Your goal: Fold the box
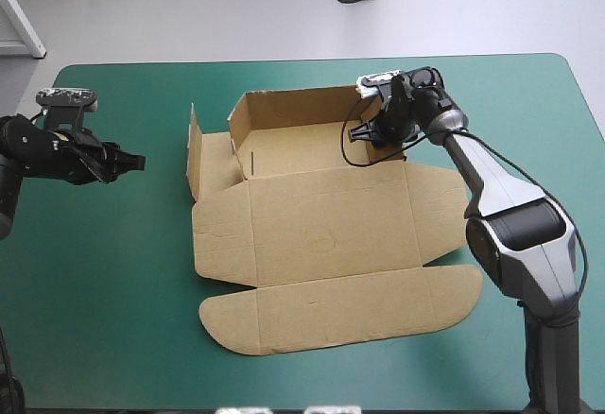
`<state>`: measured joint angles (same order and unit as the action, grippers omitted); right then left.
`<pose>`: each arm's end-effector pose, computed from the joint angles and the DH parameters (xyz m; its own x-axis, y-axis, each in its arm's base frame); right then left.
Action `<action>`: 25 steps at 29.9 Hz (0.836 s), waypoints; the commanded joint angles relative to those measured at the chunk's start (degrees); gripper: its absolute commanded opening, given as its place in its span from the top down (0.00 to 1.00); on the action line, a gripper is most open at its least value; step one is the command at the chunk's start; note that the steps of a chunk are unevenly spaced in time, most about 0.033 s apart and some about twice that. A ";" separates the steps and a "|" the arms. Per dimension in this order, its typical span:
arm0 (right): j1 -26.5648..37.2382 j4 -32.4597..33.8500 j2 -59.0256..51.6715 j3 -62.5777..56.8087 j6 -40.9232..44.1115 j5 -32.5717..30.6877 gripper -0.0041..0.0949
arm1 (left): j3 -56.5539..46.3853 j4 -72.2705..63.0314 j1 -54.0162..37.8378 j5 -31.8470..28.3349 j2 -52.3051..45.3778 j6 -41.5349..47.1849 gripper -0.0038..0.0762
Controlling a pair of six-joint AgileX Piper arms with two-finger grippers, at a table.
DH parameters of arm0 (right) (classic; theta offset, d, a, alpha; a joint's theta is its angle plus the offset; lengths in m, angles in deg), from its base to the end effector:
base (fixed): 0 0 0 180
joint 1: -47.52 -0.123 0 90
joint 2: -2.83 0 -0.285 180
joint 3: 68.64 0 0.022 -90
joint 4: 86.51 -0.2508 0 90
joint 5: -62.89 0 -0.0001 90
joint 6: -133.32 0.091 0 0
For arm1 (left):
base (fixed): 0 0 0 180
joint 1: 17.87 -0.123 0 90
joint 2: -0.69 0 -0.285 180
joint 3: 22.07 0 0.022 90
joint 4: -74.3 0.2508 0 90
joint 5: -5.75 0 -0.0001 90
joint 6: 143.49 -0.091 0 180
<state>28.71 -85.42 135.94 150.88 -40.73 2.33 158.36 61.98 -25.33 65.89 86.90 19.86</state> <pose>0.4606 0.1553 0.2554 -0.8778 -0.1993 -0.4355 -0.2338 0.9719 0.0263 0.2803 0.0197 0.3742 -0.8063 0.0741 -0.5869 0.1250 0.9911 -0.0466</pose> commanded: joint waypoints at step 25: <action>7.75 -8.18 -4.60 16.98 -2.59 -11.05 0.98 | -1.80 -9.27 -1.34 -15.22 -1.55 -3.55 0.70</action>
<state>35.30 -91.12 136.60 165.72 -42.72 -8.32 157.03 54.68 -25.51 55.52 86.90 16.53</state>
